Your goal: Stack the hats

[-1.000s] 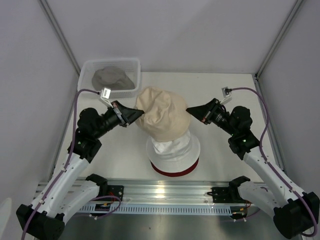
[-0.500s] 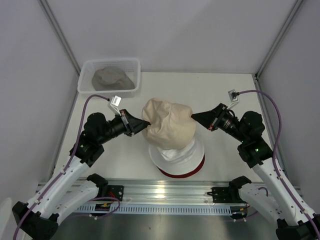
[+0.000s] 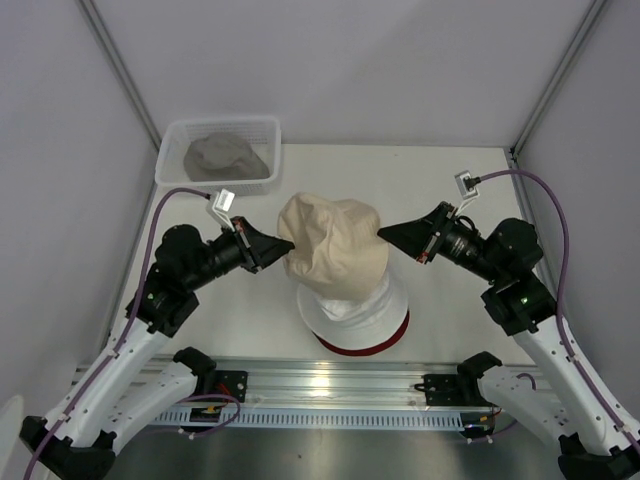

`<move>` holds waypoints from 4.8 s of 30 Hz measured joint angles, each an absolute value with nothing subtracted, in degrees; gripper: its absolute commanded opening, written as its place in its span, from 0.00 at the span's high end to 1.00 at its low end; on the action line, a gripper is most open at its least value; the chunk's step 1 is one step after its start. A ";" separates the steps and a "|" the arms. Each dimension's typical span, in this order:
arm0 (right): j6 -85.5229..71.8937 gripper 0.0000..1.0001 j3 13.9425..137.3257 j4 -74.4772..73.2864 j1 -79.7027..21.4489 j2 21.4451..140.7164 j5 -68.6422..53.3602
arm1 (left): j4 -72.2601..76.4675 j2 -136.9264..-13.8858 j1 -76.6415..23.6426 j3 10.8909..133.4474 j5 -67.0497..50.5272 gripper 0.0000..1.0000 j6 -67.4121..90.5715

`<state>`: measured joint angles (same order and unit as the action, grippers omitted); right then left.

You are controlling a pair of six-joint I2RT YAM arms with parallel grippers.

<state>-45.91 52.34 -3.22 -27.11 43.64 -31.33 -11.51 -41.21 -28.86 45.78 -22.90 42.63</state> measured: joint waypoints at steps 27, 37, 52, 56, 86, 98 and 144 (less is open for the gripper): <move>-36.45 1.00 49.28 -20.88 -46.72 31.11 -6.70 | -12.27 -39.27 -29.30 42.94 -28.58 0.99 39.48; -37.12 1.00 41.06 -28.47 -46.72 28.86 7.22 | -12.67 -40.45 -35.68 41.67 -21.02 0.99 34.79; -40.18 1.00 31.31 -26.83 -47.09 25.08 16.51 | -14.11 -38.83 -41.56 36.51 -7.46 0.49 31.90; -38.52 1.00 27.44 -24.23 -47.07 24.10 16.71 | -16.86 -38.20 -41.58 36.36 3.73 0.20 36.21; -28.67 1.00 14.20 5.98 -47.05 25.56 25.58 | 7.99 -43.64 -42.33 23.14 1.87 0.43 62.72; -25.30 1.00 18.63 28.36 -47.03 53.58 24.53 | 8.69 -38.35 -42.33 22.83 5.10 0.42 51.96; -71.55 0.80 32.05 22.20 -42.24 61.89 3.29 | -0.30 -35.14 -27.27 24.75 13.43 0.46 39.53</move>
<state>-71.55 32.05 22.20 -42.24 61.89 3.29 -0.30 -35.14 -27.27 24.75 13.43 39.53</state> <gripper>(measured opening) 0.480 0.536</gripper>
